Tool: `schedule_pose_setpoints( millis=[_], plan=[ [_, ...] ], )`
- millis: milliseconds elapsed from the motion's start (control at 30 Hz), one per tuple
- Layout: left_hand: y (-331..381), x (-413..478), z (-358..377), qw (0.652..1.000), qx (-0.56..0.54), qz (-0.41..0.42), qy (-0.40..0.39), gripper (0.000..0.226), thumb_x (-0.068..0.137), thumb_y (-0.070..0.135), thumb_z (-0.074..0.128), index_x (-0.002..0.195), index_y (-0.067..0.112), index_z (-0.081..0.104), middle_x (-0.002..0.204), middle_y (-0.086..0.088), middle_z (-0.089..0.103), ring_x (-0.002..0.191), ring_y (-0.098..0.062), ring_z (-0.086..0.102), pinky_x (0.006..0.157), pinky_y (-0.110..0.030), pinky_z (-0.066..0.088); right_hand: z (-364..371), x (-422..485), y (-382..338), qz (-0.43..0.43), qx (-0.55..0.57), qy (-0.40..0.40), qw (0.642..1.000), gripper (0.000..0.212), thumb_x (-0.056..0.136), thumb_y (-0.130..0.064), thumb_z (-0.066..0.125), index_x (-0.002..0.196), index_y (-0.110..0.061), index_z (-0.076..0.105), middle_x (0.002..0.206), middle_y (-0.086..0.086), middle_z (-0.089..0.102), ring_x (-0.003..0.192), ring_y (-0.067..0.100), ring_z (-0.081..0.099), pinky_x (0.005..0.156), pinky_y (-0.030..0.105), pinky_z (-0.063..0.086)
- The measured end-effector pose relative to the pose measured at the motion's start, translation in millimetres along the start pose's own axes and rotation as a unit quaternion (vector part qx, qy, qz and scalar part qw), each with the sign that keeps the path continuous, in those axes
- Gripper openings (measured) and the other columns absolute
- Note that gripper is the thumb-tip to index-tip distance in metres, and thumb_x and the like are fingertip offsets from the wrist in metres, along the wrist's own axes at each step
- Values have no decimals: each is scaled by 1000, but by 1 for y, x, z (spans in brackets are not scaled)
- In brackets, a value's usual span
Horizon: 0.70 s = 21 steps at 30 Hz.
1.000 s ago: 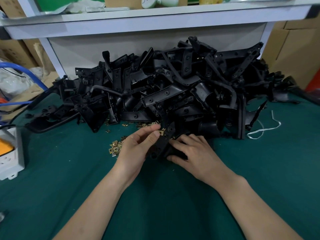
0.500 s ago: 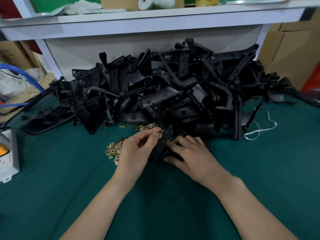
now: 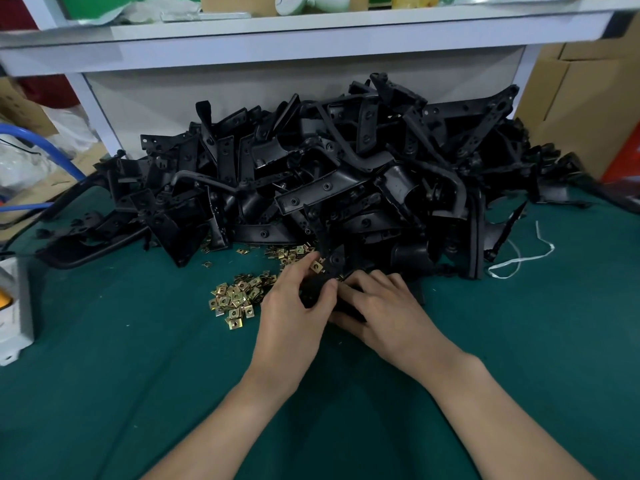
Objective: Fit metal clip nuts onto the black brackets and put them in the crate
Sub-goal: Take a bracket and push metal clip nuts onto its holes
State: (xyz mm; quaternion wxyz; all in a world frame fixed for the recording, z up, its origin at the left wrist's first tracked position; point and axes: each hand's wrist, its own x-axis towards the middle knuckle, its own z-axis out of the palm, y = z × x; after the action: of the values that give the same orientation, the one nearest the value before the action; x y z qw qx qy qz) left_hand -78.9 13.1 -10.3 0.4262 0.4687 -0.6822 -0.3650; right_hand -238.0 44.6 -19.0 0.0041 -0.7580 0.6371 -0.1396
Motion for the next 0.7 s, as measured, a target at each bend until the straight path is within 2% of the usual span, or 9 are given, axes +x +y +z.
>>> schedule_pose_setpoints(
  millis=[200,433,567,700],
  plan=[
    [-1,1,0,999,43,27,20,46,94,37,68,139,35,56,116,21,65,109,1,61,97,-29,53,-1,1,-1,2,-3,-6,1000,52,102,-56,39,146,-31,46,127,-8,53,114,18,46,92,32,26],
    [-3,0,-1,997,68,42,22,40,96,38,66,135,33,60,112,20,67,102,-8,65,93,-38,55,-1,1,-1,3,-5,-10,1000,52,102,-57,38,146,-31,46,127,-8,52,114,16,45,91,31,26],
    [-5,0,0,996,78,42,-2,45,98,45,58,142,36,53,125,21,62,122,-5,56,102,-30,49,0,1,-2,5,0,-6,1000,52,101,-56,39,147,-31,45,127,-8,52,114,16,46,92,30,26],
    [-6,2,-2,991,127,49,18,46,95,52,57,137,34,55,123,23,60,112,1,55,91,-19,46,0,1,-1,5,1,-6,1000,52,101,-56,39,147,-32,45,126,-9,51,114,16,45,92,31,27]
  ],
)
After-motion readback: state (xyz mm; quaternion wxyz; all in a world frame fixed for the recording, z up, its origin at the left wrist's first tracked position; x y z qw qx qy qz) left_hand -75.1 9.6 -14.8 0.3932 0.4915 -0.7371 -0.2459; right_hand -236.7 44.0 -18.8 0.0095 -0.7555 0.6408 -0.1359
